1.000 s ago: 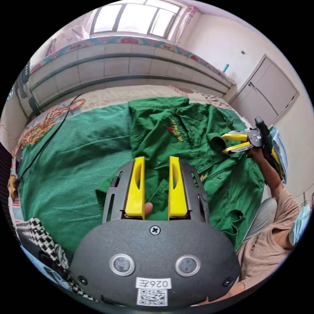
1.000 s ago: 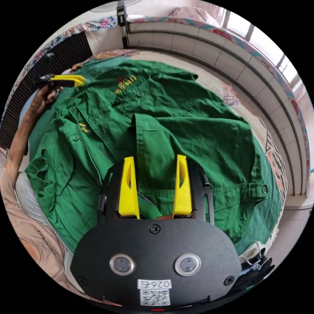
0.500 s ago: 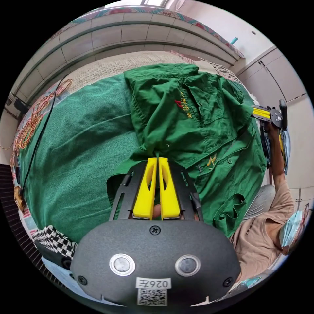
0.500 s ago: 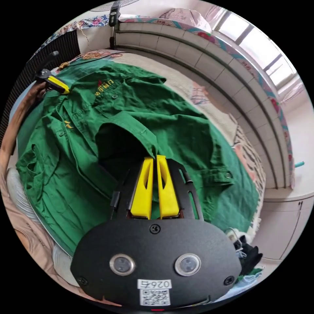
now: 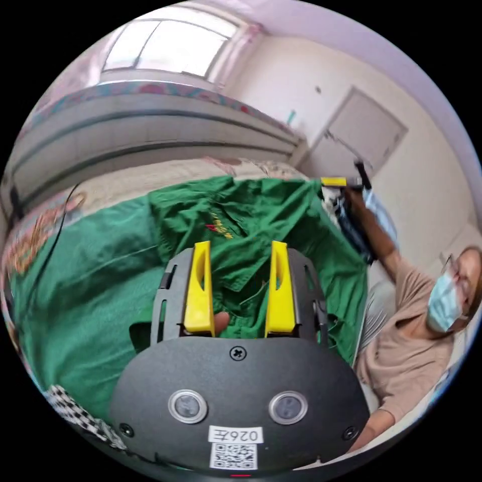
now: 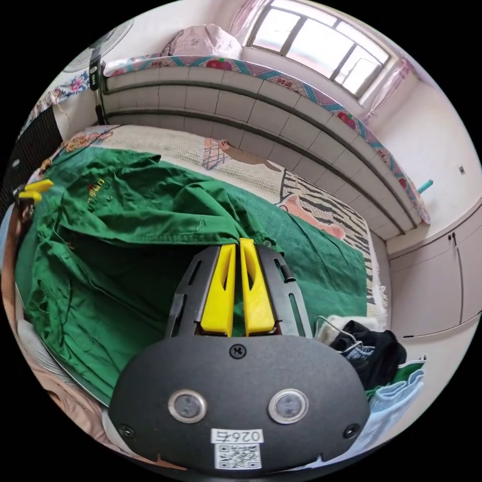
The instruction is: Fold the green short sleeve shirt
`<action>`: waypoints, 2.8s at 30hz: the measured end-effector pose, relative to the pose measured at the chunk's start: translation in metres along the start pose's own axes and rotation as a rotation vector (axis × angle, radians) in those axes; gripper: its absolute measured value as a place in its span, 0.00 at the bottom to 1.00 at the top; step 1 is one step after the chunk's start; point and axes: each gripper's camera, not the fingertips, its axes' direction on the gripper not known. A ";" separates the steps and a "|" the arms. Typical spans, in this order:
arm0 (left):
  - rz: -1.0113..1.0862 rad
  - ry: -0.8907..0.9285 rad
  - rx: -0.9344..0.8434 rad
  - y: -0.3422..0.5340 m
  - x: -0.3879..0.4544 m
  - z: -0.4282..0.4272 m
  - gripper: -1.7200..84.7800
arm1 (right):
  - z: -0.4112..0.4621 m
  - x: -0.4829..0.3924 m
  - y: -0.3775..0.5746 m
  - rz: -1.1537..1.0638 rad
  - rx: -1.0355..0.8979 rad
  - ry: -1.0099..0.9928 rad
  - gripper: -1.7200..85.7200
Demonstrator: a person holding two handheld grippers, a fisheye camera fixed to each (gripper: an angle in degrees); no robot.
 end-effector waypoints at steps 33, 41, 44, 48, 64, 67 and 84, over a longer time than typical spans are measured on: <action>0.203 -0.235 -0.320 -0.015 0.173 0.076 0.01 | 0.168 0.165 0.191 0.113 -0.068 -0.418 0.08; 0.231 -0.192 -0.360 -0.089 0.126 0.170 0.01 | 0.259 0.237 0.149 0.321 -0.133 -0.272 0.11; 0.254 -0.187 -0.443 -0.097 0.107 0.212 0.01 | 0.294 0.259 0.134 0.347 -0.208 -0.346 0.07; 0.196 -0.118 -0.428 -0.118 0.064 0.200 0.01 | 0.295 0.288 0.101 0.338 -0.182 -0.354 0.01; 0.146 -0.087 -0.444 -0.160 -0.072 0.133 0.15 | 0.155 0.205 -0.007 -0.190 0.124 -0.229 0.09; 0.116 -0.105 -0.420 -0.175 -0.107 0.123 0.09 | 0.158 0.186 -0.029 -0.315 0.112 -0.216 0.09; 0.145 -0.135 -0.360 -0.271 -0.201 -0.016 0.01 | 0.109 0.282 -0.152 -0.354 -0.173 -0.229 0.01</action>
